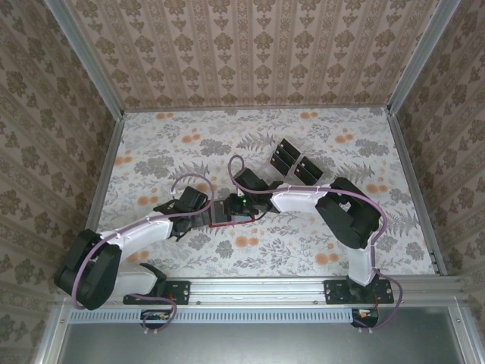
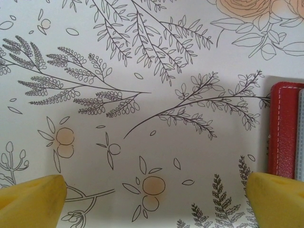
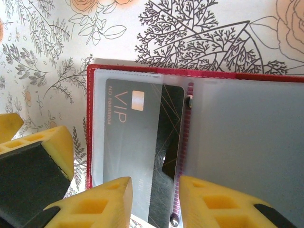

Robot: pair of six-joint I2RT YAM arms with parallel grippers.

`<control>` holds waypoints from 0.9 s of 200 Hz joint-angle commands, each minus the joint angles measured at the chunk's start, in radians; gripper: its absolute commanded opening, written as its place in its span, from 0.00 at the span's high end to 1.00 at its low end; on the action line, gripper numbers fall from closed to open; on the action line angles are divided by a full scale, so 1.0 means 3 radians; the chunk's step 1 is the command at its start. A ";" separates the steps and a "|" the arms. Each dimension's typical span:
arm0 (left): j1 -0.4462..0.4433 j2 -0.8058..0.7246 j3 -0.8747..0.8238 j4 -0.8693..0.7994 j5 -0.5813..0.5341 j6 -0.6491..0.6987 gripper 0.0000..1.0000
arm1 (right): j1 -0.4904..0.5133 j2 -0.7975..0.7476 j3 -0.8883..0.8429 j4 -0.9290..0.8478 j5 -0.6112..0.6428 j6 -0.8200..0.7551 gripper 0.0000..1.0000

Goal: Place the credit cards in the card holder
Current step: Insert the credit card into the card slot.

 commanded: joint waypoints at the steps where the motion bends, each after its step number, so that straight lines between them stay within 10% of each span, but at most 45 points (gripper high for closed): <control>1: 0.0021 0.0068 0.0003 -0.0095 -0.0039 0.0060 0.00 | -0.0012 -0.0034 0.0043 -0.0104 0.0077 -0.0047 0.68; 147: -0.0028 0.0232 -0.0053 0.0032 0.0023 -0.0004 0.00 | 0.0028 0.0196 0.0207 -0.0033 -0.0103 0.0011 0.79; 180: -0.0033 0.0230 -0.0058 0.0031 0.0017 -0.0001 0.00 | 0.0013 0.0114 0.0200 -0.0119 0.0002 -0.0050 0.67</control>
